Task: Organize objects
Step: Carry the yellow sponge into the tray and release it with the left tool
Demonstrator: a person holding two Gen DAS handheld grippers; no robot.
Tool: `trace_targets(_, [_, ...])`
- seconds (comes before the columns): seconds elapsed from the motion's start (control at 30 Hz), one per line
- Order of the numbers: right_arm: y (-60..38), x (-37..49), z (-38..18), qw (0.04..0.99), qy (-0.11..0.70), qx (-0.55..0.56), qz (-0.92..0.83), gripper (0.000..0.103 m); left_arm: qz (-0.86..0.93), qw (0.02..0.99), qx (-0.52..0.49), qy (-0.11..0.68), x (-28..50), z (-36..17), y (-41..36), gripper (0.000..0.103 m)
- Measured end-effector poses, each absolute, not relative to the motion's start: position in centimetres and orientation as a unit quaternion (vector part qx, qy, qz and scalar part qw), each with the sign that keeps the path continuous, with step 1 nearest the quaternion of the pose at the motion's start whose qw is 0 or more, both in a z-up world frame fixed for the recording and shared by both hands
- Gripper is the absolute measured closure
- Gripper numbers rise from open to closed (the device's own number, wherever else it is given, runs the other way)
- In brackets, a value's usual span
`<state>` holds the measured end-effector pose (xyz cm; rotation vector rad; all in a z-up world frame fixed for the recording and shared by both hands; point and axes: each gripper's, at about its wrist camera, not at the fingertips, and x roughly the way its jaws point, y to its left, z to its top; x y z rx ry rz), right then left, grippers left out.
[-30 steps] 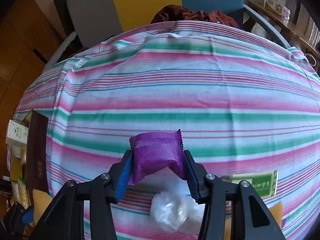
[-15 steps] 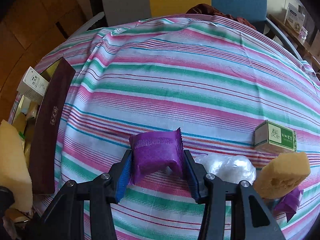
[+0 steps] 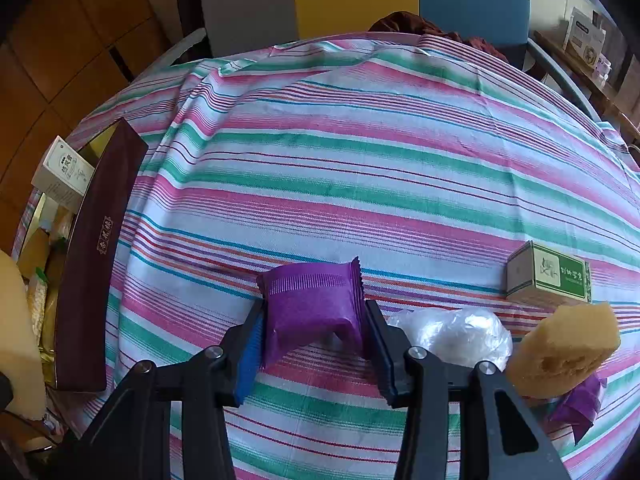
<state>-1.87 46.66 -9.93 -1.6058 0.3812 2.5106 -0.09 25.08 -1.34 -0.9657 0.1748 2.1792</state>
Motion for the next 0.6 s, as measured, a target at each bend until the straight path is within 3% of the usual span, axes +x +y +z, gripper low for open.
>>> trace_targets(0.6, [45.8, -1.9, -9.8, 0.069, 0.112, -0.526, 0.84, 0.057, 0.867, 0.33, -0.373, 0.033, -2.2, 0.1, 20.4, 0.044])
